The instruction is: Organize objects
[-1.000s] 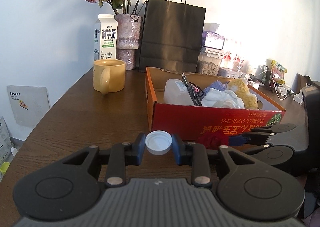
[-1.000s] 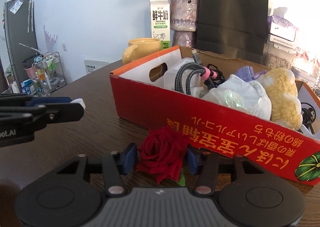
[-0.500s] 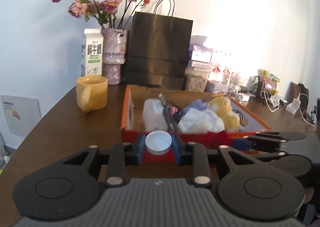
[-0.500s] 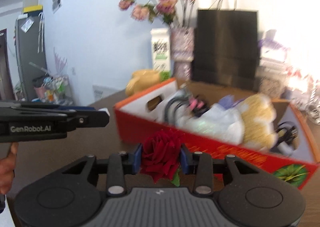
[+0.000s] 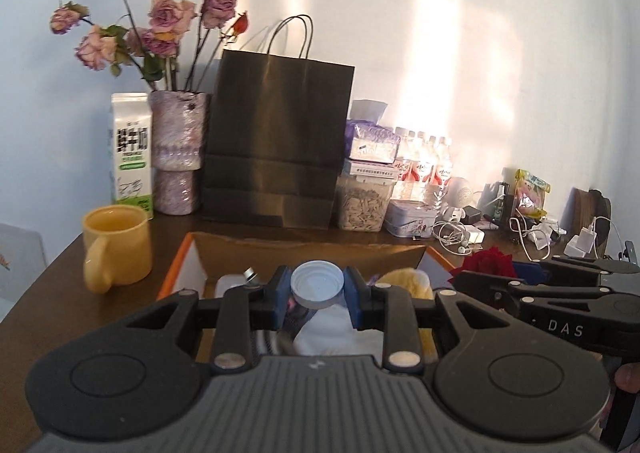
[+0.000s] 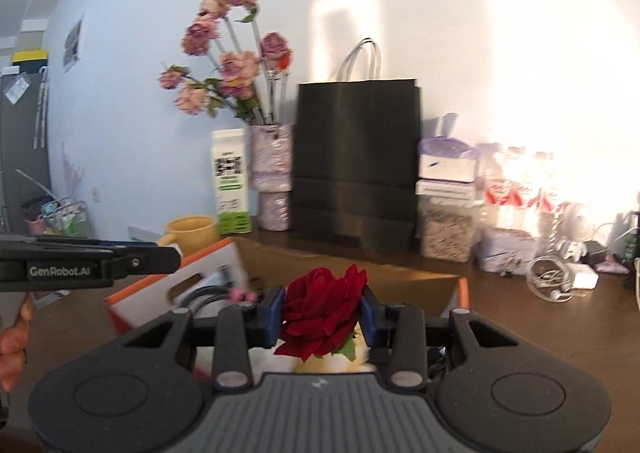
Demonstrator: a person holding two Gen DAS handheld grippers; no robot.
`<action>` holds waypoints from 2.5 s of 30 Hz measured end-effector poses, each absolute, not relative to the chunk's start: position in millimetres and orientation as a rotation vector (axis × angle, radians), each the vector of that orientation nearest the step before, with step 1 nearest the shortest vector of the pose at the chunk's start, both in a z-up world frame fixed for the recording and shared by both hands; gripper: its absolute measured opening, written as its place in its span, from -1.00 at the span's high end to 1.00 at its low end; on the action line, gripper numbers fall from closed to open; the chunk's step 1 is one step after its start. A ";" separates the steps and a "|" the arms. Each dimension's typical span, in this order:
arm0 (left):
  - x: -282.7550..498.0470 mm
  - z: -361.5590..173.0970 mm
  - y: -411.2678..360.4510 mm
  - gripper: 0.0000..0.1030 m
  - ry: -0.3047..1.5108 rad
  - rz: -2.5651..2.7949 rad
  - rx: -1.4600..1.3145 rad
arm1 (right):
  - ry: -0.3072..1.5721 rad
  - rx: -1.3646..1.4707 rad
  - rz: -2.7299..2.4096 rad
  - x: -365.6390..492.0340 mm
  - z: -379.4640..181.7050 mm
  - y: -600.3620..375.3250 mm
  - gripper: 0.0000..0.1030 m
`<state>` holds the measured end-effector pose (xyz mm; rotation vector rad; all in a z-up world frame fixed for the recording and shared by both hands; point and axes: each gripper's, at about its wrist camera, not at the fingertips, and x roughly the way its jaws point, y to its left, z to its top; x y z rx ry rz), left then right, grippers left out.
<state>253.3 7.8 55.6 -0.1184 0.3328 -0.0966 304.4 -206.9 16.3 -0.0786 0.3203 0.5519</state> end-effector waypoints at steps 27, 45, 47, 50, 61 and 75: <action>323.2 42.5 28.6 -1.00 0.374 0.056 -0.095 | 0.394 -0.056 0.540 404.1 6.3 -197.3 -1.00; 223.4 55.6 26.5 -1.00 0.409 0.001 -0.103 | 0.410 -0.041 0.526 295.0 21.5 -197.0 -1.00; 203.2 55.6 25.2 -1.00 0.417 0.011 -0.093 | 0.424 -0.034 0.517 275.1 18.5 -199.8 -1.00; 175.3 52.9 23.9 -1.00 0.434 0.028 -0.079 | 0.452 -0.027 0.509 247.4 11.5 -204.1 -1.00; 117.2 29.3 16.3 -1.00 0.512 0.052 -0.037 | 0.533 -0.004 0.485 191.6 -11.4 -217.2 -1.00; 109.1 30.6 12.7 -1.00 0.504 0.037 -0.044 | 0.522 -0.012 0.492 181.6 -6.0 -218.3 -1.00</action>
